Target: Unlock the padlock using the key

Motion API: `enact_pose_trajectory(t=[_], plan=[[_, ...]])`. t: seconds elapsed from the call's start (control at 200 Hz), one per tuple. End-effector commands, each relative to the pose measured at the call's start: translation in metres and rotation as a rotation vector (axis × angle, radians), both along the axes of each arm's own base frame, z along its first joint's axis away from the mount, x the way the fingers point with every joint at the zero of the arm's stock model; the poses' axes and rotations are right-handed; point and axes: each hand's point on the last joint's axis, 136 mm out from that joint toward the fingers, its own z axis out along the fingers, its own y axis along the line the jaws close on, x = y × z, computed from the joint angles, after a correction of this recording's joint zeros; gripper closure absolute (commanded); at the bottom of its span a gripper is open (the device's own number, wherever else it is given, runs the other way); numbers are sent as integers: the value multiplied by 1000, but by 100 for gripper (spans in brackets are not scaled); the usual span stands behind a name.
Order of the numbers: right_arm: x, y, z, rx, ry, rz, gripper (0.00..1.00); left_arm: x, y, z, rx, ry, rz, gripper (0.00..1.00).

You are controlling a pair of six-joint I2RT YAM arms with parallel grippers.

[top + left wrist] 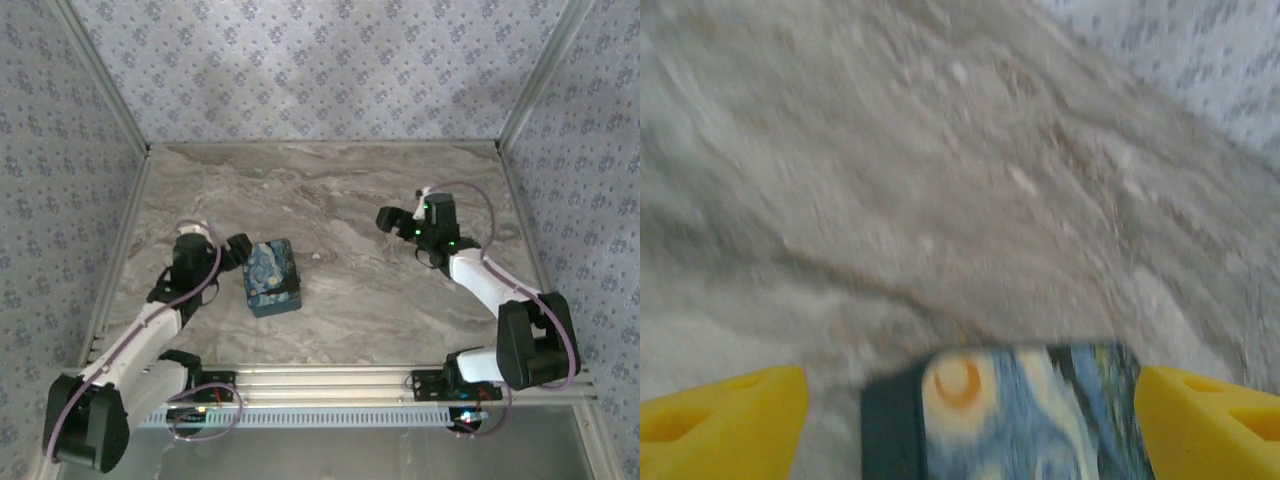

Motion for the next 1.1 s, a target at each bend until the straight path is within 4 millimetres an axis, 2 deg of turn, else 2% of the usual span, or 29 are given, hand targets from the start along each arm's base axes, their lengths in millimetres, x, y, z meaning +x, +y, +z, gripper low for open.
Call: enact_pose_trajectory(t=[0.0, 0.1, 0.265, 0.6, 0.73, 1.024, 1.094], plan=[[-12, 21, -20, -29, 96, 84, 7, -8, 2, -6, -38, 26, 66, 14], [-18, 39, -26, -54, 118, 137, 8, -6, -2, -8, -42, 19, 50, 14], [-26, 58, -33, -61, 156, 191, 10, 9, -20, -5, -60, 20, -2, 14], [-41, 65, -37, -101, 187, 233, 13, 39, -62, 2, -43, 24, -106, 16], [-45, 63, -40, -109, 203, 234, 13, 55, -93, 1, -33, 41, -176, 17], [-51, 60, -40, -123, 210, 248, 14, 84, -194, 2, -58, 58, -406, 21], [-53, 62, -39, -117, 210, 259, 15, 86, -209, 6, -53, 60, -441, 21]])
